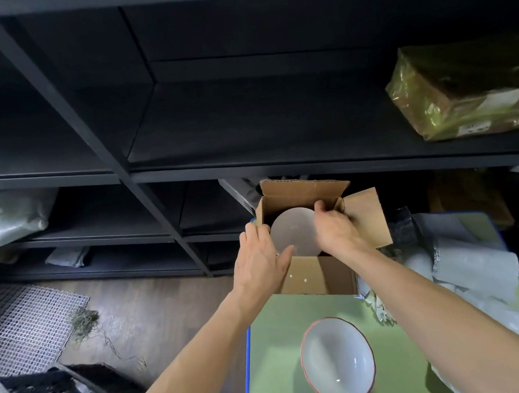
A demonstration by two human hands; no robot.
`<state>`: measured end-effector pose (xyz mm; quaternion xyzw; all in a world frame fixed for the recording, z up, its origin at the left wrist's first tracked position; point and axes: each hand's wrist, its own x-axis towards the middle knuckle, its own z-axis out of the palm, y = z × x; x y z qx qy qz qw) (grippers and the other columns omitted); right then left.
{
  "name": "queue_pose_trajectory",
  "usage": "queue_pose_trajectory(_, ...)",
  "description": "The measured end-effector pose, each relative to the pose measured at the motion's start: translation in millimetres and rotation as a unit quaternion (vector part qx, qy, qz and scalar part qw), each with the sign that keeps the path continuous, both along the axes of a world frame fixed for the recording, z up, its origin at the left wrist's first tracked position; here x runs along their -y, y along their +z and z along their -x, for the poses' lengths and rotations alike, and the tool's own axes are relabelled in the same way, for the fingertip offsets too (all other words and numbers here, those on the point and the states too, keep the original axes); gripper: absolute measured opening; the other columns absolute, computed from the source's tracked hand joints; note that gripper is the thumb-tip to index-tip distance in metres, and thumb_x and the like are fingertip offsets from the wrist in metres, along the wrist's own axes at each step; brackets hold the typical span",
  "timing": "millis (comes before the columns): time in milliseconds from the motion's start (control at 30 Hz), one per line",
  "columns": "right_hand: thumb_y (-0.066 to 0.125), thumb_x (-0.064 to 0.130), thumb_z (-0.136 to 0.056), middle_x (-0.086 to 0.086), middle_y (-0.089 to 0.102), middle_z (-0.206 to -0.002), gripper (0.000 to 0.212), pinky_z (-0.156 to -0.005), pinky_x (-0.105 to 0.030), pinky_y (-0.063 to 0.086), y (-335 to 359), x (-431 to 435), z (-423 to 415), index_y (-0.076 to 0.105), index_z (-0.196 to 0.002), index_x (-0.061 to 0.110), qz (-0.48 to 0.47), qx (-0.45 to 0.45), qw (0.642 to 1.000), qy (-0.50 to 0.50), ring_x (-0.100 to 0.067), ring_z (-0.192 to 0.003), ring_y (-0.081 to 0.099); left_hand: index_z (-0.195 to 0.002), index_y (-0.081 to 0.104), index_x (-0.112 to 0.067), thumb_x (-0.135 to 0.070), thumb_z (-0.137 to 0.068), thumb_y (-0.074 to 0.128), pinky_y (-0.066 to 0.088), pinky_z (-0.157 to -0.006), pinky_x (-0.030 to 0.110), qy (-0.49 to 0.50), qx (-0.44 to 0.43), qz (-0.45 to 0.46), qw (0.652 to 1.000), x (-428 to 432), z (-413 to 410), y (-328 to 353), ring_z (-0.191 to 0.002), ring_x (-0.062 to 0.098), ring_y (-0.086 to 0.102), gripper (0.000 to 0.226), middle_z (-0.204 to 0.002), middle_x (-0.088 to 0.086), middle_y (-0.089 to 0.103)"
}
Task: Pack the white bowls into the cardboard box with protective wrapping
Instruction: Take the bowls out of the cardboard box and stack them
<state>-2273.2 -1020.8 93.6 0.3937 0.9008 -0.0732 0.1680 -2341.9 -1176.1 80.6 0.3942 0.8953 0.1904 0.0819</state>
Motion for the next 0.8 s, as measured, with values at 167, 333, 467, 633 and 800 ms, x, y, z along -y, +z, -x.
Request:
queue_pose_trajectory(167, 0.052, 0.011, -0.096, -0.019, 0.065, -0.120, 0.059, -0.077, -0.038, 0.052, 12, 3, -10, 0.026, -0.150, 0.005, 0.004, -0.069, 0.997, -0.042, -0.034, -0.108, 0.065, -0.126, 0.050, -0.012, -0.055, -0.093, 0.055, 0.045, -0.079, 0.026, -0.003, -0.002, -0.003, 1.000, 3, 3, 4, -0.102, 0.018, 0.044, 0.054, -0.114, 0.002, 0.042)
queue_pose_trajectory(333, 0.052, 0.008, -0.096, -0.019, 0.063, -0.123, 0.046, -0.080, -0.037, 0.050, 32, 2, -22, 0.040, -0.140, 0.008, 0.041, -0.142, 0.985, -0.084, -0.035, -0.111, 0.062, -0.122, 0.055, -0.012, -0.049, -0.096, 0.050, 0.048, -0.081, 0.029, 0.000, -0.012, -0.013, 1.000, 3, 7, 7, -0.102, 0.018, 0.042, 0.045, -0.113, 0.003, 0.044)
queue_pose_trajectory(467, 0.046, 0.010, -0.098, -0.013, 0.067, -0.114, 0.037, -0.079, -0.035, 0.051, 49, 3, -34, 0.045, -0.135, 0.014, 0.042, -0.188, 0.977, -0.091, -0.029, -0.097, 0.067, -0.119, 0.057, -0.015, -0.046, -0.099, 0.047, 0.046, -0.081, 0.026, 0.007, 0.010, -0.036, 0.999, -2, 8, 20, -0.106, 0.016, 0.046, 0.038, -0.118, 0.001, 0.049)
queue_pose_trajectory(633, 0.047, 0.016, -0.096, -0.005, 0.070, -0.092, 0.037, -0.078, -0.043, 0.057, 60, 11, -47, 0.048, -0.132, 0.017, 0.052, -0.232, 0.966, -0.098, -0.022, -0.066, 0.069, -0.119, 0.053, -0.019, -0.040, -0.100, 0.048, 0.039, -0.053, 0.023, 0.016, 0.093, -0.046, 0.994, -5, 5, 45, -0.067, 0.006, 0.050, 0.028, -0.096, -0.006, 0.054)
queue_pose_trajectory(800, 0.045, 0.013, -0.098, -0.004, 0.067, -0.108, 0.039, -0.047, -0.024, 0.053, 76, 28, -69, 0.048, -0.136, 0.021, 0.081, -0.279, 0.952, -0.099, -0.017, -0.064, 0.067, -0.122, 0.048, -0.016, -0.035, -0.101, 0.047, 0.046, -0.059, 0.030, 0.018, 0.093, -0.042, 0.995, 2, -10, 58, -0.067, 0.013, 0.049, 0.029, -0.092, -0.003, 0.050)
